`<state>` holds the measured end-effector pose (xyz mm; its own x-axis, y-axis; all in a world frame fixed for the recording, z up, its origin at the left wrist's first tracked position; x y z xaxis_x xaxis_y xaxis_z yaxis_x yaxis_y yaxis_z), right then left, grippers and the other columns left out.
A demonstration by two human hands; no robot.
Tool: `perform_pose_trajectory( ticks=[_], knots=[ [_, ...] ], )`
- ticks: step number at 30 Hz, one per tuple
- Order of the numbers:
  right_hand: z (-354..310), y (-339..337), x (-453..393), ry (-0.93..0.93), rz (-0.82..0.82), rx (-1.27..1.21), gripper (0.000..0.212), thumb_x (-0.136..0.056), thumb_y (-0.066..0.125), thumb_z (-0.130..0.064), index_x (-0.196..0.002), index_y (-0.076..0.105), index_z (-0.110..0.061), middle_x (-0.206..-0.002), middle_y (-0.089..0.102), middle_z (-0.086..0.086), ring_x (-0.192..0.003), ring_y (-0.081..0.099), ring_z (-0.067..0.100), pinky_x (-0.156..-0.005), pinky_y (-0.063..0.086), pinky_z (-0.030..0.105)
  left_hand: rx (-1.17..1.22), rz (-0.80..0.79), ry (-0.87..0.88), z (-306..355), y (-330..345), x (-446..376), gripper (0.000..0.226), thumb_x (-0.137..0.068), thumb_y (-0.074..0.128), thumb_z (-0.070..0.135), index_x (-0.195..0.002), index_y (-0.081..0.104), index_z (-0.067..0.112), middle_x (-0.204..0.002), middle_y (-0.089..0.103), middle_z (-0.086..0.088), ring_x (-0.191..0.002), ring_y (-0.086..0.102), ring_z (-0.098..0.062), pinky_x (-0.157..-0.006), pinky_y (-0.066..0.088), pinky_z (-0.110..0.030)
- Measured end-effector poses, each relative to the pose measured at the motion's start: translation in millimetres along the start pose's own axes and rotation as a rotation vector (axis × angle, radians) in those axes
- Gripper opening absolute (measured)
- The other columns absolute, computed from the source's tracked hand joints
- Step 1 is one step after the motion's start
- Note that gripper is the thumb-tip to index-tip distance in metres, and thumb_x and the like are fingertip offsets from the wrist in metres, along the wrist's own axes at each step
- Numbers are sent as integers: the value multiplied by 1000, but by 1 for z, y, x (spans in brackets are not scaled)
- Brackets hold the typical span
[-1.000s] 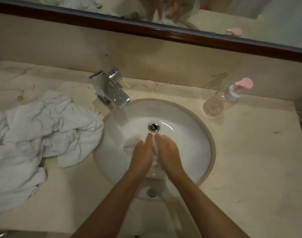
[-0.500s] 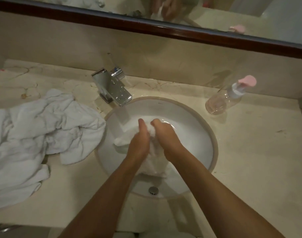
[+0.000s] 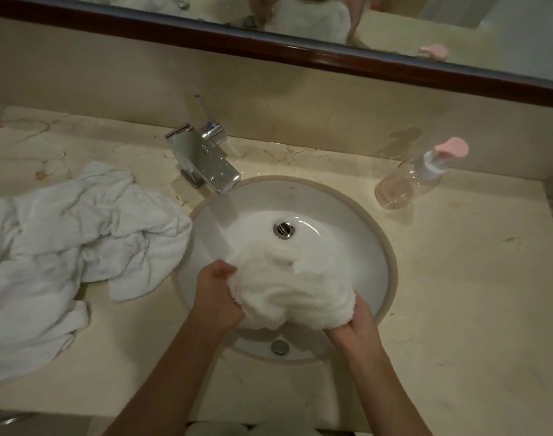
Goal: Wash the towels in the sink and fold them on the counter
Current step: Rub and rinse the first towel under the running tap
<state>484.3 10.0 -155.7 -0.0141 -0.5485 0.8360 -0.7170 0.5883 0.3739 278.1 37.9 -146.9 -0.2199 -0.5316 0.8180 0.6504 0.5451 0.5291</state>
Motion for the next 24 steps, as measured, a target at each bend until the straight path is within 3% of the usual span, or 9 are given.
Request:
perform_pose_trajectory(
  ticks=[1,3,6,9,13,15,17,20,24],
  knots=[
    [-1,4,7,-8,8,46,13,-66,73,-21,-54,78,-22,-65,74,0,-56,72,15,-49,58,29,-10,-32,-54,-5,-1,0,54,-86,46,30,-129,58,-1,-115,62,-21,-106,60,-37,-95,48,-40],
    [-4,18,15,-16,-31,96,22,-86,66,-24,-70,79,-16,-68,75,0,-58,72,15,-58,59,33,-66,-34,-120,-15,-4,-8,59,-95,48,48,-133,59,4,-118,64,-19,-107,61,-31,-102,41,-38],
    [1,58,24,-91,-97,411,27,-103,52,-30,-97,66,-8,-88,74,9,-75,71,21,-70,55,35,-295,107,45,-22,15,-13,53,-98,48,52,-119,69,8,-111,71,-18,-99,68,-27,-92,50,-37],
    [-18,83,7,-381,111,812,27,-102,51,-33,-94,56,-7,-89,65,11,-82,64,26,-77,54,40,-837,368,335,-29,52,9,49,-103,38,52,-103,68,13,-96,72,-4,-90,68,-21,-81,55,-32],
    [-31,118,-12,-328,32,934,28,-94,49,-35,-88,65,-14,-99,70,11,-91,64,27,-84,52,43,-1027,373,503,-2,60,7,42,-104,36,44,-106,66,14,-94,69,-7,-97,64,-29,-83,48,-32],
    [-19,139,3,-400,-61,1147,32,-92,42,-38,-81,60,-14,-98,67,14,-90,59,28,-87,47,42,-864,360,513,30,53,-3,48,-101,41,48,-98,67,8,-95,71,-16,-93,66,-32,-88,50,-45],
    [-22,143,1,-472,-28,1141,34,-98,43,-29,-82,60,-5,-90,64,17,-86,58,31,-85,46,42,-801,302,525,34,59,2,49,-103,39,47,-90,68,10,-89,71,-13,-86,67,-28,-85,51,-44],
    [-53,132,-29,-429,183,1053,33,-102,41,-26,-90,64,-6,-92,65,12,-94,62,32,-89,50,41,-1119,232,642,9,81,27,48,-107,29,42,-84,65,19,-83,67,-4,-80,63,-17,-76,47,-32],
    [-29,128,-13,-364,-25,1018,26,-104,46,-23,-84,62,-19,-78,62,-8,-75,62,10,-66,49,13,-1089,400,781,28,78,21,63,-103,22,52,-101,70,12,-97,71,-8,-95,66,-24,-92,52,-43]
  ],
)
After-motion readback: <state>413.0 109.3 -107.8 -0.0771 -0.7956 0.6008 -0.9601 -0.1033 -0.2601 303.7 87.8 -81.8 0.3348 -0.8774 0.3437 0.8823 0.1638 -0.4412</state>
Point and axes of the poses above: each hand's wrist, its own x-axis away from the middle knuckle, its own y-axis out of the palm, z = x × y, the point moved 6 cm from there along -x, towards the middle knuckle
